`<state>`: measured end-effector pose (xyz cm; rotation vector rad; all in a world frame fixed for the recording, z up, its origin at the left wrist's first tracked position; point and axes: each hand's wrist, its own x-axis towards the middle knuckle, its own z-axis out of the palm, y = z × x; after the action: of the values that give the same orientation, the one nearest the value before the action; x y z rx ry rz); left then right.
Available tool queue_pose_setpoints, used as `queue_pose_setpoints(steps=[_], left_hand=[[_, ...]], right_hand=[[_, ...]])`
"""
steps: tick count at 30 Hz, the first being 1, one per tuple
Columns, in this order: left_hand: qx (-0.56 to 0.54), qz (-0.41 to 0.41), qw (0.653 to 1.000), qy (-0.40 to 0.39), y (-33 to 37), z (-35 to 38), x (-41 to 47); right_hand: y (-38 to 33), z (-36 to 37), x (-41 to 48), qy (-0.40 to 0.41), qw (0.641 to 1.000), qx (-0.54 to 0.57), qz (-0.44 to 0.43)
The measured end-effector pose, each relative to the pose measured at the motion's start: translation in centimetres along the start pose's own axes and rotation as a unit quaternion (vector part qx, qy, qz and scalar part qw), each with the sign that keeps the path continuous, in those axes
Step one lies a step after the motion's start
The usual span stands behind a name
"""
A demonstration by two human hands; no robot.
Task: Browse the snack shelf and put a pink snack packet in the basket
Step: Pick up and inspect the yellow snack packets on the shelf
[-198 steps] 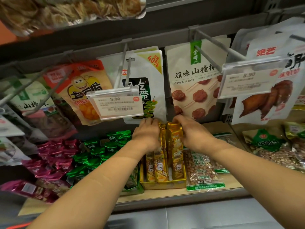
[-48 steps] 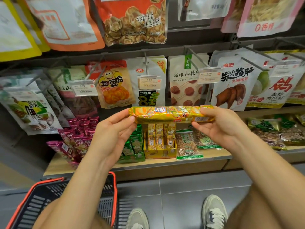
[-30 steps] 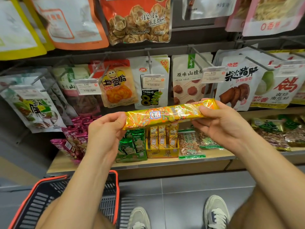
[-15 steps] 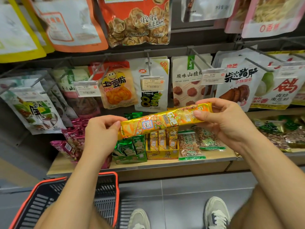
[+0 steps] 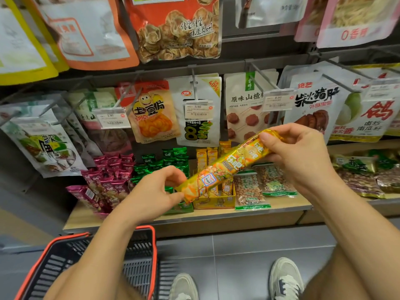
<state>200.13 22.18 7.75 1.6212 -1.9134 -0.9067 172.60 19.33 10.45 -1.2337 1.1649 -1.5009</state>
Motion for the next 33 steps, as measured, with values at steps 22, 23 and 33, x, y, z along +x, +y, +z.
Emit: queue_pose_setpoints(steps=[22, 23, 33], left_hand=[[0.086, 0.047, 0.978, -0.186, 1.4, 8.1, 3.3], [0.084, 0.043, 0.978, -0.185, 1.4, 8.1, 4.1], [0.352, 0.024, 0.935, -0.047, -1.4, 7.5, 17.1]], right_hand=[[-1.6, -1.4, 3.1, -0.367, 0.862, -0.349, 0.018], [-0.9, -1.5, 3.5, -0.360, 0.861, -0.358, 0.019], [6.8, -0.7, 9.3, -0.213, 0.897, -0.384, -0.052]])
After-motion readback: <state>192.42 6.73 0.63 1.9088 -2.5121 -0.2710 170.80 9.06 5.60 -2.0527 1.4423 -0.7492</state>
